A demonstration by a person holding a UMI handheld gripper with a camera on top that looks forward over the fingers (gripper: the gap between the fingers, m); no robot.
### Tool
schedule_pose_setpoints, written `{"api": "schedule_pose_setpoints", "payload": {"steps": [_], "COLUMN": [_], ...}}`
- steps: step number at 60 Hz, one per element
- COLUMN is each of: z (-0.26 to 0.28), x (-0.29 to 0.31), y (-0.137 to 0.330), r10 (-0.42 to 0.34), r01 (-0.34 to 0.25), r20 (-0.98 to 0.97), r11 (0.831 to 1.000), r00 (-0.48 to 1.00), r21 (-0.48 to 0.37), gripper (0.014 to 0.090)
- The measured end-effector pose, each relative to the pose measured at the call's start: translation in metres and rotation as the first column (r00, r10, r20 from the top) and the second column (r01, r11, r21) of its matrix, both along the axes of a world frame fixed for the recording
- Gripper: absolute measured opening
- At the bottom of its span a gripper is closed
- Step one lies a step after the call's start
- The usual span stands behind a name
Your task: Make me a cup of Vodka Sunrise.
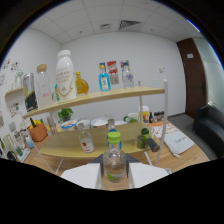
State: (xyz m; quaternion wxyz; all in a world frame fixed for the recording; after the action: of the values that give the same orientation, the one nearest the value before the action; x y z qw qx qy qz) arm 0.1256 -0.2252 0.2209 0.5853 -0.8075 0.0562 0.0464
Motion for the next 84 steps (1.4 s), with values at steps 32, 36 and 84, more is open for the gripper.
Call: {"api": "schedule_pose_setpoints", "payload": {"steps": [32,36,84], "z": [-0.051,-0.048,-0.037], "x": [0.014,0.009,-0.02], "y": [0.017,0.019,0.034], "r10": [0.219,0.245,0.245], "r01": [-0.151,-0.175,-0.17], "r20": [0.898,0.945,0.853], "r11": [0.973,0.962,0.919], "r00": [0.381,0.216,-0.46], "r21": [-0.173,-0.21,-0.355], "gripper": [0.0354,0.0352,0.0355]}}
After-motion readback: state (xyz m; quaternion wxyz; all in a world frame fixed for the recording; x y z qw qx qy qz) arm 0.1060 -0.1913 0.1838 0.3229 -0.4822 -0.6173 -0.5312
